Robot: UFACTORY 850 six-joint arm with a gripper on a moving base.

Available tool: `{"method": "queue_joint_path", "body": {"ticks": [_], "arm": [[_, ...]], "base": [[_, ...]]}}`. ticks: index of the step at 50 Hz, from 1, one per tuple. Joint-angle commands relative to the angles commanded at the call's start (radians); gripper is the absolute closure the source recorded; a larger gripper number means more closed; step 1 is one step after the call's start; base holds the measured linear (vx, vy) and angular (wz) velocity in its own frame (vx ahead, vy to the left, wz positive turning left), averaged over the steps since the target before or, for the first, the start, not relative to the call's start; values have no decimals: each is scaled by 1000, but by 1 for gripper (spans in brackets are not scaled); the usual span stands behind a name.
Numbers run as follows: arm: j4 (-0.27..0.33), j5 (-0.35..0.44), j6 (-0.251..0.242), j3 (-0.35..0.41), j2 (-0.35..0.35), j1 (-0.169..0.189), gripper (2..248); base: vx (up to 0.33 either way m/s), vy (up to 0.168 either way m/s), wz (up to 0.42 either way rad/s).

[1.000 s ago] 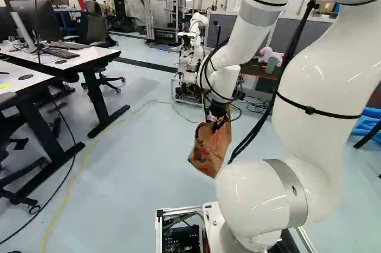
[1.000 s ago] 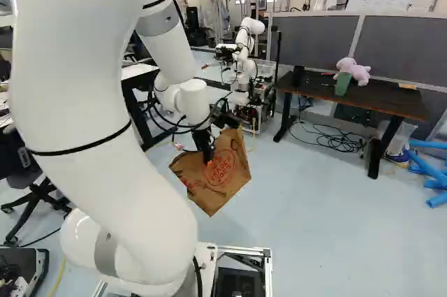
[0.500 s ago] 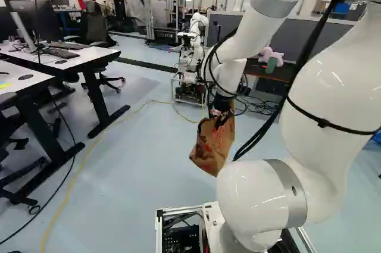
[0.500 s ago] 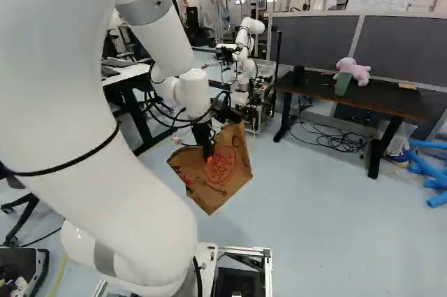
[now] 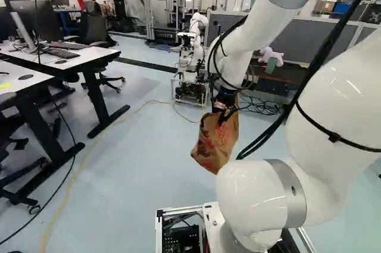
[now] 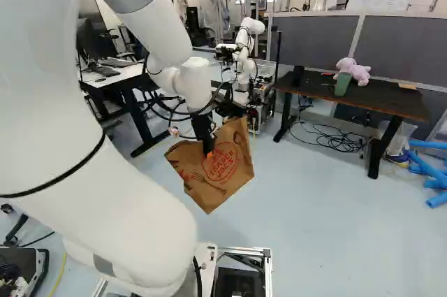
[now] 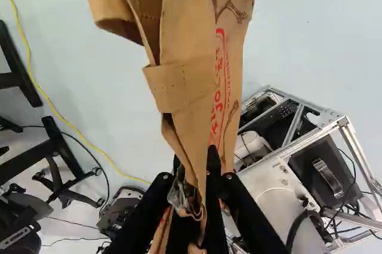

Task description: Pick up the bag on the ground and place it on the table

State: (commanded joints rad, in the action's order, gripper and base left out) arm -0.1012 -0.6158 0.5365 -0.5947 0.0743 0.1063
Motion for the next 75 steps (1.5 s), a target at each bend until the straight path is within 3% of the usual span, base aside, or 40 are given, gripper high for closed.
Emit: {"method": "queue_joint_path", "body": {"ticks": [33, 57, 75], "arm": [[0, -168, 0, -81, 54, 23, 227], [1, -198, 0, -149, 77, 26, 227], [1, -262, 0, -216, 73, 29, 227]], "base": [[0, 0, 0], [0, 0, 0], [0, 0, 0]]}}
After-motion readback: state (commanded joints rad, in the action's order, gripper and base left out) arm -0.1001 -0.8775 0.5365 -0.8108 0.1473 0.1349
